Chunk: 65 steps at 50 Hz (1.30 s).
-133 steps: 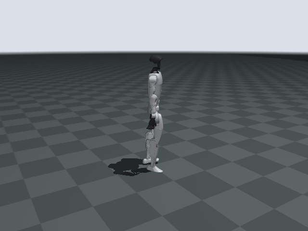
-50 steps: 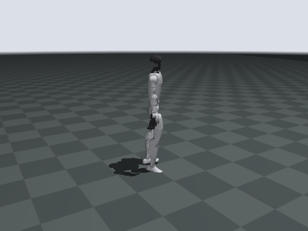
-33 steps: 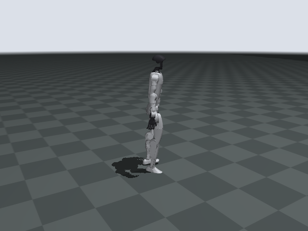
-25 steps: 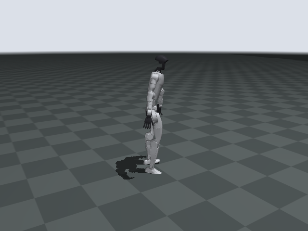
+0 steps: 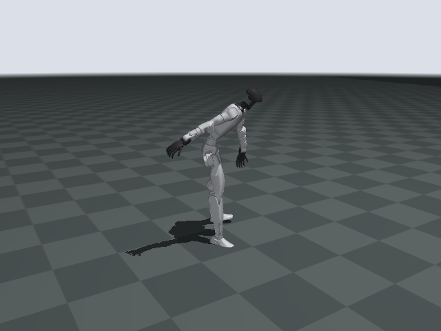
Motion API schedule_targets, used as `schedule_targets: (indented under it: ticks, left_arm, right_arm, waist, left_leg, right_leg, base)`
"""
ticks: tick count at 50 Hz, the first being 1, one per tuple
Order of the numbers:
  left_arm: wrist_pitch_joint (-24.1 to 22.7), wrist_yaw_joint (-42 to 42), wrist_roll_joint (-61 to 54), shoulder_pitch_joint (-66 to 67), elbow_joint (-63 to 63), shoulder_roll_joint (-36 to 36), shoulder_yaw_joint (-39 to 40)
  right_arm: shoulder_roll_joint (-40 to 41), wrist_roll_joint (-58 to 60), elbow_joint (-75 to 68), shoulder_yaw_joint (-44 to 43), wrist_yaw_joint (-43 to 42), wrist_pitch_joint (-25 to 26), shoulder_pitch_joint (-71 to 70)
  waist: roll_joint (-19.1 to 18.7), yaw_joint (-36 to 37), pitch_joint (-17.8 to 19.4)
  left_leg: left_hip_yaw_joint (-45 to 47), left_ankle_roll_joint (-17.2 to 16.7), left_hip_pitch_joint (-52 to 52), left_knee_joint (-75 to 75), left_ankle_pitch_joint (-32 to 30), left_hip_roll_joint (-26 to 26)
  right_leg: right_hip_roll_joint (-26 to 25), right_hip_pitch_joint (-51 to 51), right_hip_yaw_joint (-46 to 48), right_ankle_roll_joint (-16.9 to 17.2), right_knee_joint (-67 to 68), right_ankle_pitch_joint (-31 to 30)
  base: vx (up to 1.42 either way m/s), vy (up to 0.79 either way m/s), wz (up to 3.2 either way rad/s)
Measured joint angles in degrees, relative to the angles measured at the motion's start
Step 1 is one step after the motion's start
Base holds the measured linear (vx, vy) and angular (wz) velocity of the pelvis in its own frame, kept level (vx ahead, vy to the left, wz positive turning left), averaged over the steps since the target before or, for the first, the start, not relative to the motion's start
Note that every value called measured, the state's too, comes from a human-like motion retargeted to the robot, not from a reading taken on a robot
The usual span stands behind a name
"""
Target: Upper body actions
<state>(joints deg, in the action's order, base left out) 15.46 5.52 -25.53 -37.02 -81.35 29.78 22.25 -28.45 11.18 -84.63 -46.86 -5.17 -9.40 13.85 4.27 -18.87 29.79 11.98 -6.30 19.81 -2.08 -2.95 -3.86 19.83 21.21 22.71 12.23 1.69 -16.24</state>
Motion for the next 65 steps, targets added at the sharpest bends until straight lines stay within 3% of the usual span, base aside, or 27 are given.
schedule_targets:
  ticks: [9,15,20,27,37,44,51,60,65]
  left_arm:
    - [2.2,-4.1,2.2,-6.3,-2.4,0.8,-6.4]
    - [-1.3,-3.5,2.1,-13.0,-3.0,-4.8,-10.1]
    - [-6.5,-2.9,2.4,-17.2,-1.0,-10.4,-14.0]
    - [-10.7,-3.2,4.9,-18.6,-0.5,-11.9,-16.6]
    - [-14.7,-3.1,6.7,-16.8,-0.7,-7.6,-17.1]
    - [-18.2,-3.8,4.9,-14.3,-0.7,-4.1,-12.7]
    - [-20.1,-10.6,5.2,-11.5,0.1,-1.1,-8.1]
    - [-19.4,-8.9,2.2,-3.4,2.6,2.0,-4.5]
    - [-15.0,-9.0,-1.3,6.2,1.9,4.4,-4.8]
  right_arm:
    - [0.9,-28.1,-0.5,-8.9,14.3,-5.8,5.9]
    - [2.3,-40.5,-2.6,-9.5,15.7,-6.7,11.2]
    - [2.5,-48.7,-3.1,-10.2,10.6,-9.7,14.6]
    - [1.0,-59.6,-1.8,-8.3,-0.3,-17.7,14.4]
    - [0.3,-61.9,-1.1,-1.7,-1.0,-18.5,10.5]
    - [-0.3,-60.6,-1.1,6.0,-0.2,-18.3,5.2]
    - [-0.6,-61.9,-1.4,11.5,-0.6,-18.4,0.9]
    - [-1.7,-61.0,-2.0,12.8,-1.3,-19.4,-0.3]
    - [-4.0,-57.5,-1.3,12.6,-1.7,-19.9,-1.9]
  waist:
    - [-2.3,-4.4,0.0]
    - [-3.1,-5.9,0.0]
    - [-4.4,-6.0,0.0]
    - [-3.0,-9.2,0.0]
    - [0.9,-14.2,0.0]
    - [7.2,-21.2,0.0]
    - [12.2,-26.6,0.0]
    - [11.0,-25.8,0.0]
    - [7.9,-23.7,0.0]
  left_leg:
    - [6.0,-1.0,11.1,-1.3,-2.7,-2.6]
    - [8.8,-1.4,16.6,-1.5,-3.2,-3.2]
    - [10.6,-1.8,20.2,-1.9,-3.4,-3.5]
    - [13.0,-2.0,24.3,-2.3,-3.2,-4.5]
    - [17.5,-2.4,29.7,-2.5,-2.6,-7.1]
    - [19.8,-2.2,30.9,-2.8,-2.2,-7.4]
    - [21.0,-1.9,30.0,-2.6,-2.0,-7.0]
    - [19.4,-1.3,28.0,-1.8,-2.3,-6.8]
    - [17.1,-0.8,26.4,-1.3,-2.9,-6.7]
  right_leg:
    - [-2.0,17.0,-6.5,-0.4,0.0,-4.3]
    - [-2.6,25.0,-8.3,0.1,-0.4,-6.3]
    - [-3.4,30.6,-10.3,-0.5,-0.2,-6.9]
    - [-5.5,37.6,-13.4,-1.0,0.1,-7.6]
    - [-9.6,45.4,-16.2,-0.9,-0.9,-8.9]
    - [-11.5,48.7,-18.3,-2.0,0.5,-8.3]
    - [-11.9,48.7,-19.8,-2.4,1.8,-7.5]
    - [-11.0,45.0,-19.0,-2.6,2.8,-6.5]
    - [-10.2,41.2,-17.2,-2.9,3.4,-5.5]
  base:
    - [-0.05,-0.04,-0.49]
    - [0.03,-0.03,-0.29]
    - [0.05,-0.04,-0.17]
    - [0.13,-0.03,-0.35]
    - [0.16,0.01,-0.42]
    - [0.16,0.05,-0.31]
    - [0.04,0.09,-0.12]
    - [-0.07,0.12,0.12]
    - [-0.16,0.18,0.35]
